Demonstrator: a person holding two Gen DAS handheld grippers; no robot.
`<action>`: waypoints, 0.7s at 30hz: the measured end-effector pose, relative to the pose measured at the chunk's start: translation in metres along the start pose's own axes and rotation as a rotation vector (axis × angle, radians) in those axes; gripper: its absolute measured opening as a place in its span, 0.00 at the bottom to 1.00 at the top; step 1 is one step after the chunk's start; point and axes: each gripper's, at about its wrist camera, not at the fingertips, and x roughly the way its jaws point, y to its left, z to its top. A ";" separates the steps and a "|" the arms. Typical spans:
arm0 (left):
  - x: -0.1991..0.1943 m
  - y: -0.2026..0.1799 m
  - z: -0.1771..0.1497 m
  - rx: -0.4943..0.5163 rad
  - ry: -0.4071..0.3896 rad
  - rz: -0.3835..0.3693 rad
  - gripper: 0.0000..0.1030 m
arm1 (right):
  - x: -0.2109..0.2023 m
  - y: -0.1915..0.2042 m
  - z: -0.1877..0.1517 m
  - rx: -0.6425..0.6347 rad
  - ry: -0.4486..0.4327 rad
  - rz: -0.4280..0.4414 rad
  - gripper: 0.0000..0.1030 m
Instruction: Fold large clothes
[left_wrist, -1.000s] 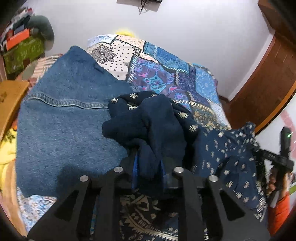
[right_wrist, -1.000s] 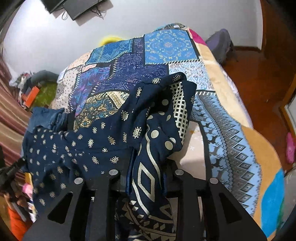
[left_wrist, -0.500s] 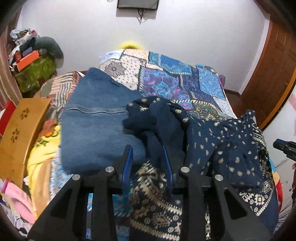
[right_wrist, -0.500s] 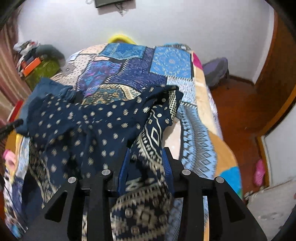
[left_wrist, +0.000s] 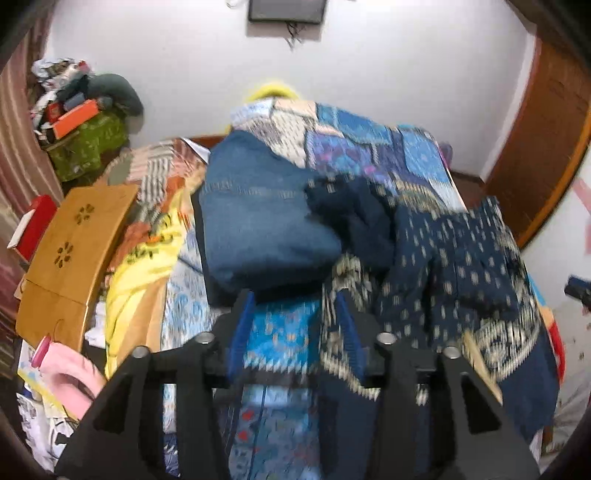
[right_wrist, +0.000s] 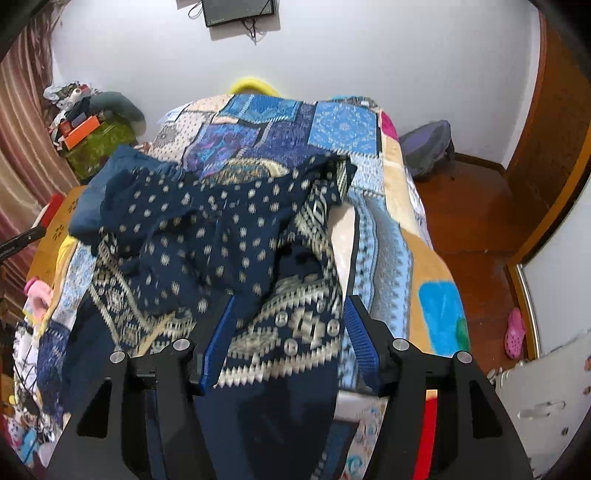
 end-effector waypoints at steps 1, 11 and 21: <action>0.001 0.001 -0.007 0.014 0.030 -0.003 0.47 | 0.000 0.000 -0.003 0.003 0.008 -0.005 0.61; 0.035 0.006 -0.083 -0.001 0.265 -0.073 0.50 | 0.006 -0.016 -0.054 0.100 0.089 0.011 0.64; 0.076 -0.017 -0.128 -0.020 0.401 -0.204 0.50 | 0.025 -0.034 -0.107 0.263 0.206 0.198 0.64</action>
